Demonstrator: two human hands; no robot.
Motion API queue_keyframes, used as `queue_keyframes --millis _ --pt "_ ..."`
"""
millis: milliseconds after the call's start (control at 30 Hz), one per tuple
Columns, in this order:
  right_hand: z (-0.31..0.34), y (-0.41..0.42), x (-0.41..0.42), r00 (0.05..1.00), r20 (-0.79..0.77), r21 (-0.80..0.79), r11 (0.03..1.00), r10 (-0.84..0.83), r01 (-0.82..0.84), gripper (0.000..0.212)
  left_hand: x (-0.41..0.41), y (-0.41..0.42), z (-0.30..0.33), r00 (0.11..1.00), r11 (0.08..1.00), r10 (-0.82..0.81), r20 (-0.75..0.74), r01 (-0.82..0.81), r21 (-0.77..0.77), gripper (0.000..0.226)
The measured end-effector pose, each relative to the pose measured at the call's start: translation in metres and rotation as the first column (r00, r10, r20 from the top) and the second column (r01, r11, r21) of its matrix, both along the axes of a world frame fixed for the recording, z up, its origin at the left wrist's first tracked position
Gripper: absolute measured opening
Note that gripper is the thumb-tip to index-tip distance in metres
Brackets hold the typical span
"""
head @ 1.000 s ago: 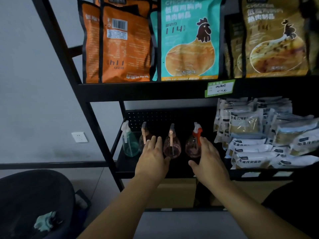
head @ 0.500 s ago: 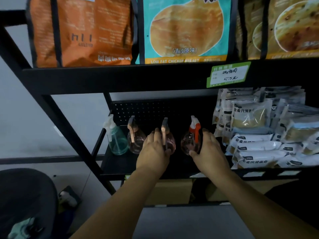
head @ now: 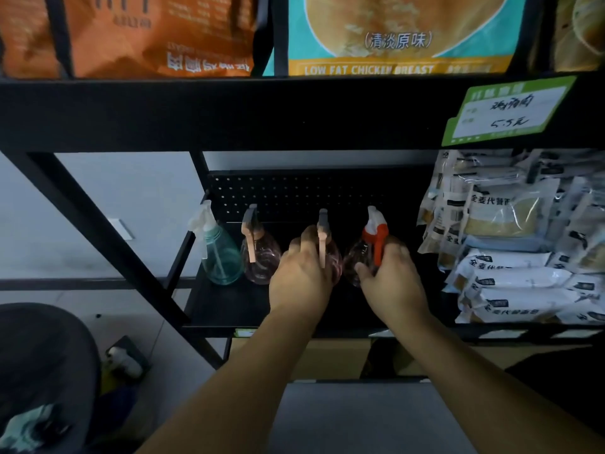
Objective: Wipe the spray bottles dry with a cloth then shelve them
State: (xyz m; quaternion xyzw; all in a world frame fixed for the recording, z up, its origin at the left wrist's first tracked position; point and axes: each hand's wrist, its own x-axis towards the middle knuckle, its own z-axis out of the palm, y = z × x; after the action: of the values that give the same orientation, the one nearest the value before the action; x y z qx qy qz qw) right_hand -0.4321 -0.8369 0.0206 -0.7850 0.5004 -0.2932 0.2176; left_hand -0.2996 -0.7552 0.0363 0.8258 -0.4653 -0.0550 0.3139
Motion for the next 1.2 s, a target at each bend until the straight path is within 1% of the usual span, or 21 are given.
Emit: queue_keyframes --millis 133,233,333,400,567,733,967,1133,1200 --pt "0.002 0.000 0.009 1.000 0.000 0.014 1.000 -0.027 0.027 0.057 -0.001 0.001 0.005 0.999 1.000 -0.010 0.047 0.010 0.000 0.057" --pt "0.002 0.001 0.016 0.999 -0.018 0.011 0.999 -0.031 0.031 0.054 0.005 0.000 0.002 0.994 1.000 -0.007 0.109 0.008 -0.005 0.056" --pt "0.004 0.002 0.021 0.998 -0.050 0.020 0.999 -0.037 0.038 0.053 0.011 0.000 -0.002 0.981 0.999 -0.027 0.193 0.023 0.023 0.061" --pt "0.003 0.002 0.024 0.999 -0.040 0.021 0.999 -0.031 0.032 0.055 0.013 0.000 -0.002 0.973 0.999 -0.035 0.226 0.031 0.020 0.067" --pt "0.004 0.002 0.028 1.000 -0.018 0.018 1.000 -0.018 0.018 0.061 0.015 0.001 0.002 0.977 0.999 -0.030 0.211 0.024 0.032 0.067" --pt "0.005 0.003 0.030 0.999 -0.024 0.015 1.000 -0.024 0.025 0.061 0.015 0.001 0.003 0.966 0.994 -0.040 0.254 0.012 0.112 0.064" --pt "0.004 0.004 0.033 1.000 -0.003 0.013 1.000 -0.020 0.020 0.060 0.016 0.001 0.007 0.986 0.996 0.006 0.165 -0.021 0.085 0.063" --pt "0.003 0.004 0.033 1.000 -0.005 0.014 1.000 -0.014 0.014 0.060 0.018 -0.001 0.000 0.982 0.998 -0.009 0.187 -0.003 0.061 0.067" --pt "0.004 0.004 0.032 1.000 -0.008 0.014 1.000 -0.010 0.010 0.061 0.019 -0.002 -0.001 0.992 0.999 -0.009 0.124 0.003 0.052 0.067"
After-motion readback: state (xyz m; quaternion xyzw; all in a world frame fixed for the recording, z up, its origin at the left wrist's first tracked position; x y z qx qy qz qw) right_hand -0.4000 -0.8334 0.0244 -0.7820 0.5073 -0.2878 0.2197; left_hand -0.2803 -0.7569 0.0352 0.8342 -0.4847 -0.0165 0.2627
